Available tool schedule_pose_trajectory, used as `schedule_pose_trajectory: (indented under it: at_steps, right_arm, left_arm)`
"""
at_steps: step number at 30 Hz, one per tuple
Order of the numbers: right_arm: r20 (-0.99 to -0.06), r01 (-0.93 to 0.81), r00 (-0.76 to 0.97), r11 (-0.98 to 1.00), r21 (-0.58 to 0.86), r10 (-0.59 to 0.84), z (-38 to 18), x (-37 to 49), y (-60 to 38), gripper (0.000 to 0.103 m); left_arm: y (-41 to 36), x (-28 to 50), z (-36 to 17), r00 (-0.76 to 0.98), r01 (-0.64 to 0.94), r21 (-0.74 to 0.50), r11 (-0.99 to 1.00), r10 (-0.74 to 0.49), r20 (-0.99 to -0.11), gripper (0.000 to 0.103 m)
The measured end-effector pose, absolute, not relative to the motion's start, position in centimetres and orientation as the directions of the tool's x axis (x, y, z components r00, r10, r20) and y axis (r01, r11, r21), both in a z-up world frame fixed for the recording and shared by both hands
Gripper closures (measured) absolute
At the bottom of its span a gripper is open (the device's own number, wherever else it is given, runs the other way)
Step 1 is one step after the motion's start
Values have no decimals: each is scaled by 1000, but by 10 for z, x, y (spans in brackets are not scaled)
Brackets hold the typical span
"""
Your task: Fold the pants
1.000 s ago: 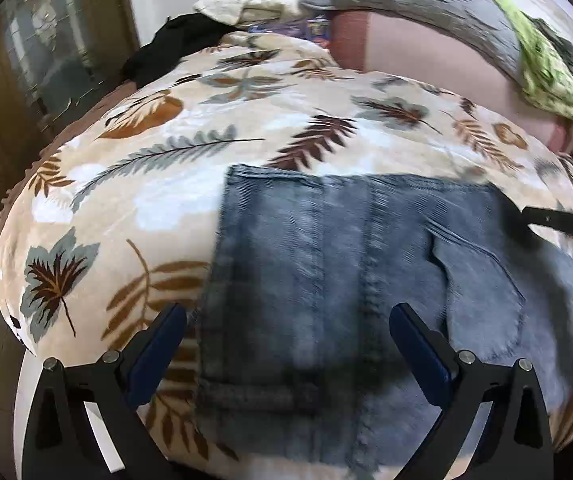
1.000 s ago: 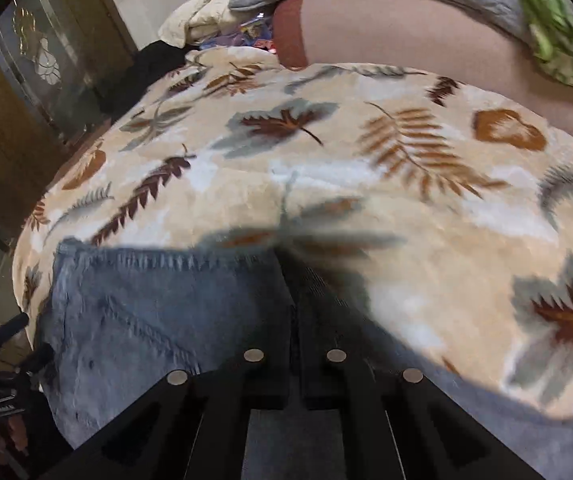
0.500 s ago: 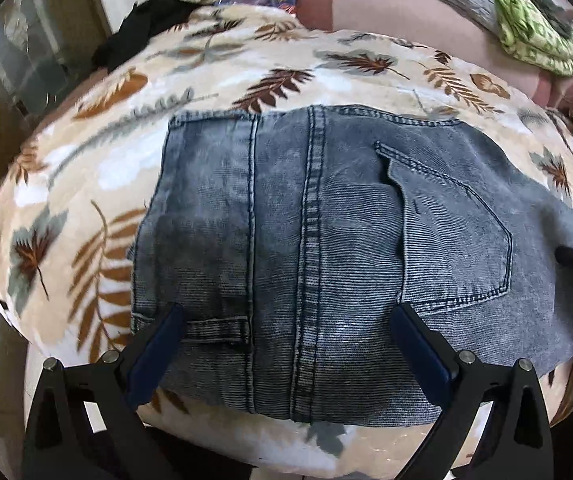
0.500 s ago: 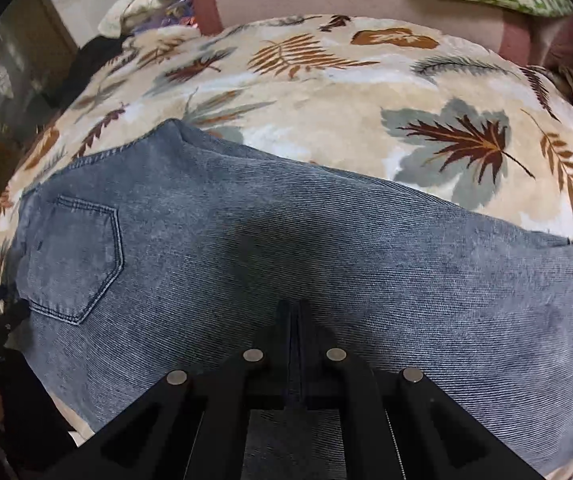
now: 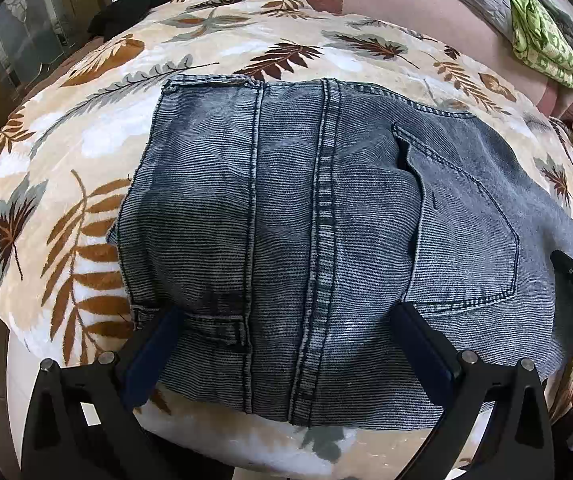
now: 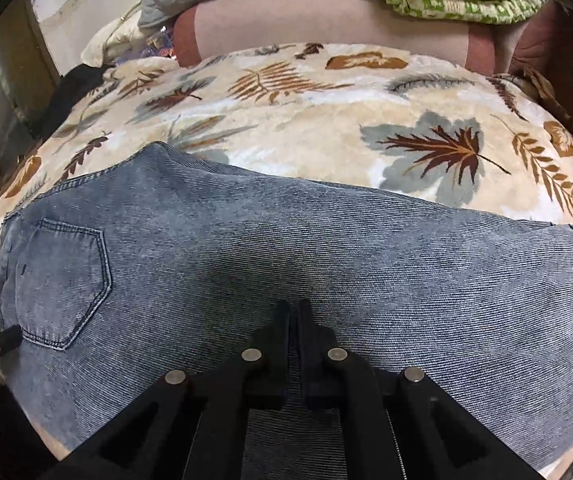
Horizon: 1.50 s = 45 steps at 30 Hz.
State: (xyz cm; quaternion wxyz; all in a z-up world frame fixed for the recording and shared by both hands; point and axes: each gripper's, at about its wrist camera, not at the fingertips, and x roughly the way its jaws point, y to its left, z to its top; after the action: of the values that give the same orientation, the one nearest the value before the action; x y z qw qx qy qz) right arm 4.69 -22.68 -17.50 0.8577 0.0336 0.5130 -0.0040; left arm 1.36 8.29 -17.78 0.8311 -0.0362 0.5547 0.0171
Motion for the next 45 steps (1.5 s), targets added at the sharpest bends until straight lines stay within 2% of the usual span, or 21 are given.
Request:
schedule_pose_trajectory:
  at_steps: [4,8,12,14,16,19,20,21,25,28,33,37,41,45]
  right_arm:
    - [-869,20,489,995,94,73,-174,43,-233,97]
    - [-860,49,483,975,216,166,-168,37,-253,97]
    - [-825,69,552,980,187,119,-149,23,-264,97]
    - [-813,94,572,977,191,104,-143,15,-272,96]
    - [-814,145,578,974,174,59,-140,5,-282,90]
    - [-814,217,581,967,131,-20,-137,-6,-293,69]
    - [-811,245,584,961,129,-40,-136,-12,-299,58]
    - [-808,270,587,954,128,-58,-135,-16,-304,52]
    - [-811,343,575,932,119,-108,-138,-30,-327,52]
    - [-847,367,512,928,67,-141,-156,-28,-338,52]
    - [-835,300,525,954,2,-163,-157,-30,-331,49]
    - [-805,296,589,946,132,-72,-142,-47,-344,49]
    - [-752,338,659,906,255,-34,-126,-75,-365,49]
    - [-702,411,712,824,390,-22,-120,-116,-391,41]
  left_arm:
    - [82,15,-177,381,-61,-32,998,-7,-924,0]
    - [82,20,-173,347,-74,-23,997,4,-938,0]
    - [63,14,-150,399,-38,98,994,105,-911,0]
    - [47,9,-136,456,9,132,991,114,-883,0]
    - [28,7,-128,464,67,121,990,77,-882,0]
    - [-1,8,-131,442,139,93,986,22,-897,0]
    - [-13,9,-137,431,166,97,981,16,-902,0]
    - [-20,10,-142,424,182,100,978,14,-906,0]
    - [-49,17,-170,367,218,122,968,35,-929,0]
    - [-55,18,-178,395,220,172,960,73,-916,0]
    - [-56,22,-177,373,226,166,960,72,-925,0]
    - [-63,14,-164,401,225,185,956,82,-912,0]
    - [-91,4,-142,447,309,134,942,-19,-895,0]
    - [-130,0,-135,450,397,115,910,-84,-889,0]
